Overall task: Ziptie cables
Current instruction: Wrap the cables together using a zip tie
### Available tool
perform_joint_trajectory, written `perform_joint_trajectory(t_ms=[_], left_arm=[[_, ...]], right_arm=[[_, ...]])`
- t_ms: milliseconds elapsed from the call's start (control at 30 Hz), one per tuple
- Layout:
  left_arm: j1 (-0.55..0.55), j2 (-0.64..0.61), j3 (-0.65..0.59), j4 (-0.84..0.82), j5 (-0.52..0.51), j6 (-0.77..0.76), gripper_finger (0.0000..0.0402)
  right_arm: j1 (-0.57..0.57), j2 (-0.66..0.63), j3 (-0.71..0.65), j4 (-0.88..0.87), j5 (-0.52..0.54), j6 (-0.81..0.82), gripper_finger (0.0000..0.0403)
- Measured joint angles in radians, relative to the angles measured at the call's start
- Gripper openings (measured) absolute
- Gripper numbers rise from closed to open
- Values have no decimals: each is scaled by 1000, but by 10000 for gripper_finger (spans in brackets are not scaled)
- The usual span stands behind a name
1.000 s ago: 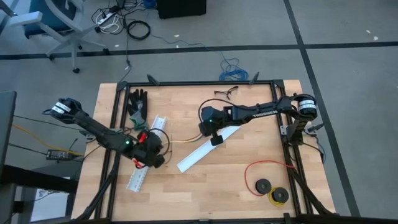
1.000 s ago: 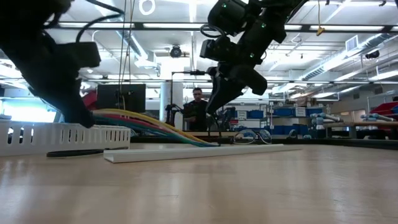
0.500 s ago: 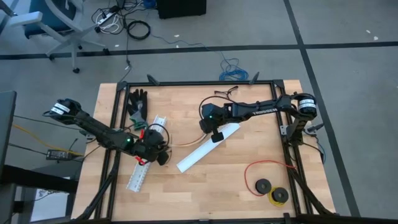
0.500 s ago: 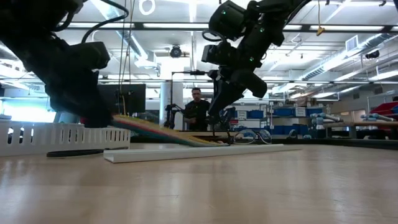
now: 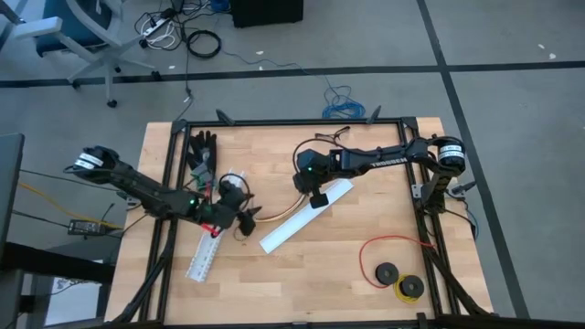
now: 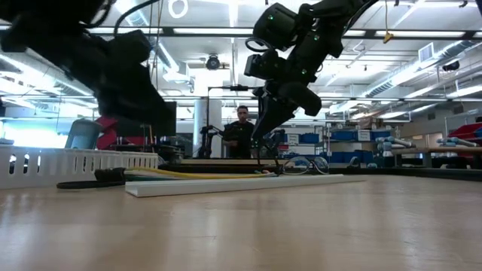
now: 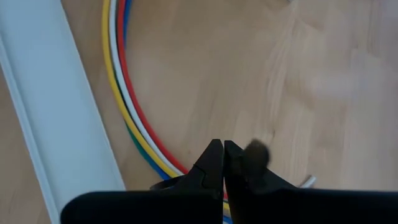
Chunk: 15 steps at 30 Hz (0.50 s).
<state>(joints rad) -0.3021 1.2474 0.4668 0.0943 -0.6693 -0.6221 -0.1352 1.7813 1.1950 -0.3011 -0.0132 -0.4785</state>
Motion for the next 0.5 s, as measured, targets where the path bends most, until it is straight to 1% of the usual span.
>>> perform_joint_trajectory(t_ms=[167,233,333,500], left_arm=[[84,46,0,128,0,160,217],[115,74,0,226,19,253,210],[156,126,0,384,78,387,201],[214,234,0,621,118,529,193]], right_arm=[[0,0,0,8,0,21,0],[0,0,0,14,0,30,0],[0,0,0,16,0,36,0],[0,0,0,27,-18,57,0]])
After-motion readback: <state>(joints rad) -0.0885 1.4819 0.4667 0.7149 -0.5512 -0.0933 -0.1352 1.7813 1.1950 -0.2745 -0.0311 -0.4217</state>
